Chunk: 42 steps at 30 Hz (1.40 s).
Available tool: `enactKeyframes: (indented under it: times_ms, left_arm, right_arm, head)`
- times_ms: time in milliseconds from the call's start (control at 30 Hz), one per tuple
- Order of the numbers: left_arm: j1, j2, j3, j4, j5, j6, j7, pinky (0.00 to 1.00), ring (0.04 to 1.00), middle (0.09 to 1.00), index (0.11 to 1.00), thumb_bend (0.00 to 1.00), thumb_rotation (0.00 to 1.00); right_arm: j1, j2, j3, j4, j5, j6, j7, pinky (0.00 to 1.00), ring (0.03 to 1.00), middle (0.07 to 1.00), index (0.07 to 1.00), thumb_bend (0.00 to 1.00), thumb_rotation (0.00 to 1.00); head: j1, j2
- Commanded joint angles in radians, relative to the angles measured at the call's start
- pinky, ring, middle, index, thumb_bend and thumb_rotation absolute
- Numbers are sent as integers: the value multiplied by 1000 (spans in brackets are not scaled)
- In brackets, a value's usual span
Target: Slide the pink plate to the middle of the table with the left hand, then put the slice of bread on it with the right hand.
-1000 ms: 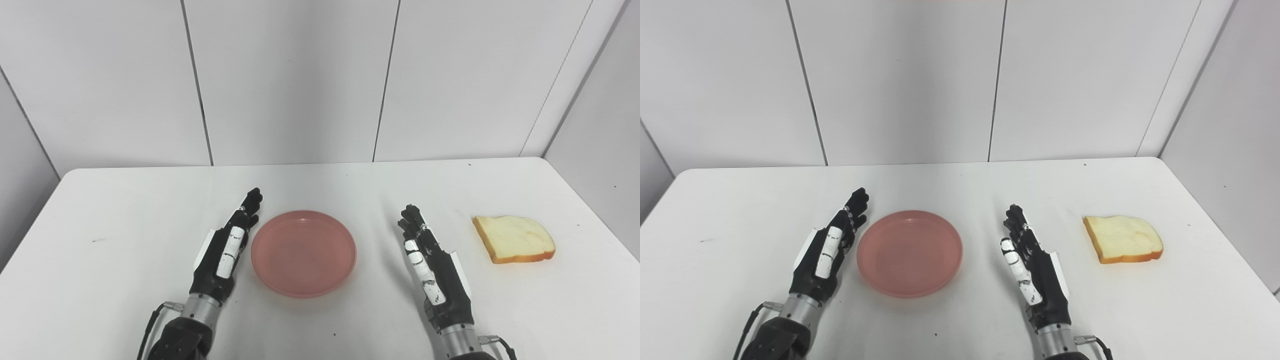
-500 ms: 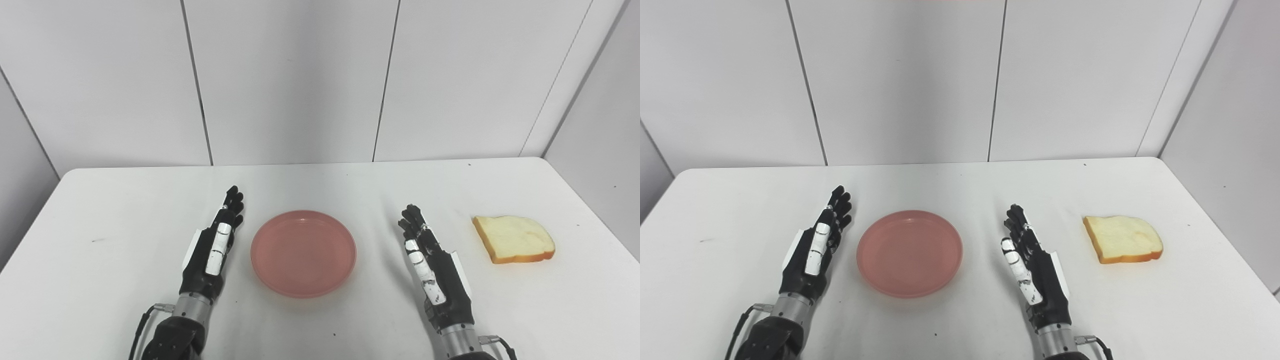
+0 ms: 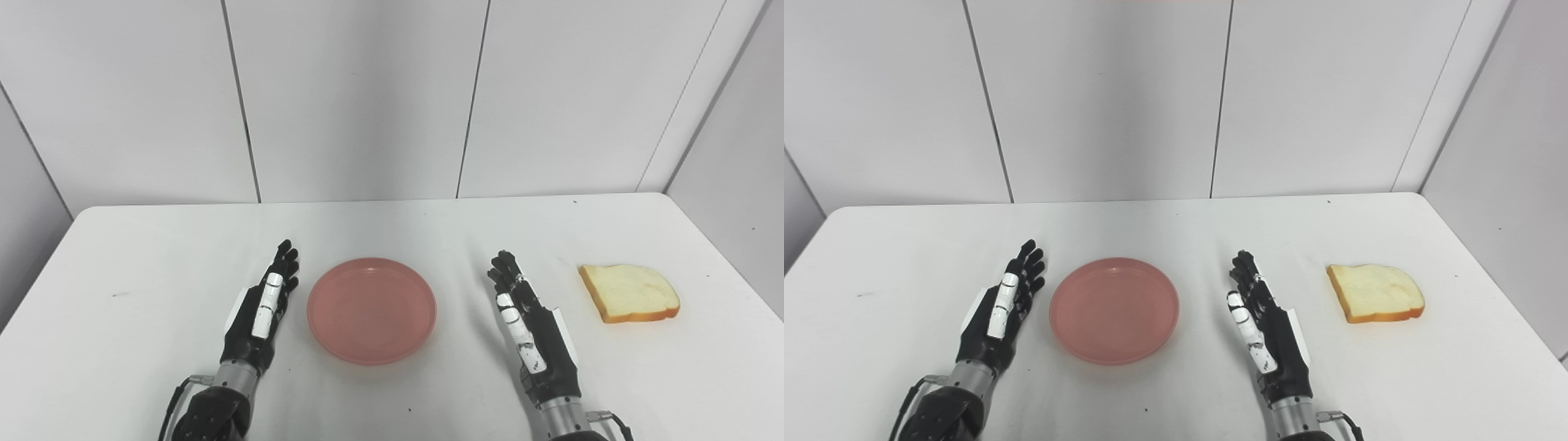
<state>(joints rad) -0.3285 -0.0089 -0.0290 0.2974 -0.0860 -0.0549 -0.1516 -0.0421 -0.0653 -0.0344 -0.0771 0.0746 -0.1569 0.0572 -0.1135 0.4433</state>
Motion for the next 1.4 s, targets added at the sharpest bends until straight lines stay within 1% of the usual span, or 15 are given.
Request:
enactKeyframes:
  times_ms: [0, 100, 367, 467, 533, 600, 667, 767, 900, 933, 1067, 1167, 1233, 1300, 1367]
  left_arm:
    - [-25, -8, 5, -25, -25, 0, -12, 1000, 1000, 1000, 1000, 712, 1000]
    - [-18, -13, 1, -42, -54, 15, -26, 1000, 1000, 1000, 1000, 723, 1000]
    - [-8, -17, -14, -60, -79, 12, -44, 1000, 1000, 1000, 992, 741, 1000]
    - [-6, -21, -21, -72, -73, 16, -41, 1000, 1000, 1000, 993, 739, 1000]
    - [-9, -24, -24, -70, -66, 13, -35, 1000, 1000, 1000, 987, 730, 1000]
    - [-14, -27, -27, -61, -56, 2, -31, 1000, 1000, 1000, 983, 729, 1000]
    - [-22, -27, -31, -45, -43, -20, -29, 1000, 1000, 1000, 984, 726, 1000]
    - [-33, -24, -34, -20, -17, -55, -24, 1000, 1000, 1000, 983, 733, 1000]
    - [-45, -17, -35, 7, 13, -101, -15, 1000, 1000, 1000, 982, 731, 1000]
    - [-47, -16, -35, 12, 18, -108, -14, 1000, 1000, 1000, 983, 731, 1000]
    - [-52, -14, -31, 19, 22, -116, -13, 1000, 1000, 1000, 983, 712, 1000]
    - [-55, -14, -26, 26, 19, -112, -11, 1000, 1000, 1000, 979, 710, 1000]
    - [-59, -13, -25, 36, 21, -119, -11, 1000, 1000, 1000, 978, 711, 1000]
    - [-62, -11, -23, 44, 21, -127, -12, 1000, 1000, 1000, 976, 712, 1000]
    - [-62, -11, -19, 39, 18, -123, -11, 1000, 1000, 1000, 978, 711, 1000]
  right_arm:
    - [-29, -2, -8, -26, -6, -44, -8, 979, 930, 938, 940, 621, 783]
    - [-32, -3, -15, -23, -5, -48, -10, 964, 921, 934, 940, 609, 776]
    - [-35, -17, -34, -35, 0, -48, -11, 973, 926, 933, 941, 609, 782]
    - [-42, -35, -58, -39, 16, -57, -13, 969, 932, 938, 941, 610, 777]
    - [-55, -58, -86, -42, 30, -65, -15, 961, 928, 933, 935, 621, 765]
    - [-69, -85, -114, -49, 40, -59, -15, 953, 939, 943, 944, 641, 779]
    - [-81, -112, -144, -51, 46, -67, -19, 948, 940, 948, 948, 647, 776]
    - [-100, -145, -188, -42, 56, -76, -32, 949, 930, 933, 939, 683, 769]
    - [-116, -174, -228, -27, 99, -84, -30, 951, 921, 920, 930, 698, 743]
    - [-117, -180, -234, -26, 108, -83, -27, 956, 921, 920, 935, 689, 734]
    - [-117, -210, -265, -39, 120, -49, -36, 986, 934, 935, 943, 702, 670]
    - [-121, -242, -295, -32, 134, -49, -36, 983, 930, 935, 936, 686, 592]
    - [-126, -275, -309, -16, 114, -59, -34, 981, 916, 924, 931, 680, 573]
    - [-131, -322, -322, -1, 96, -45, -28, 967, 909, 910, 922, 691, 585]
    - [-136, -380, -326, 15, 91, -25, -6, 927, 900, 905, 918, 710, 545]
  head:
    - [1, 1]
    - [2, 0]
    - [-8, -1]
    - [-26, 1]
    - [-33, 1]
    - [-37, -2]
    - [-41, -5]
    - [-45, -12]
    - [-46, -15]
    - [-47, -15]
    - [-58, -18]
    - [-62, -19]
    - [-66, -21]
    - [-78, -24]
    - [-103, -29]
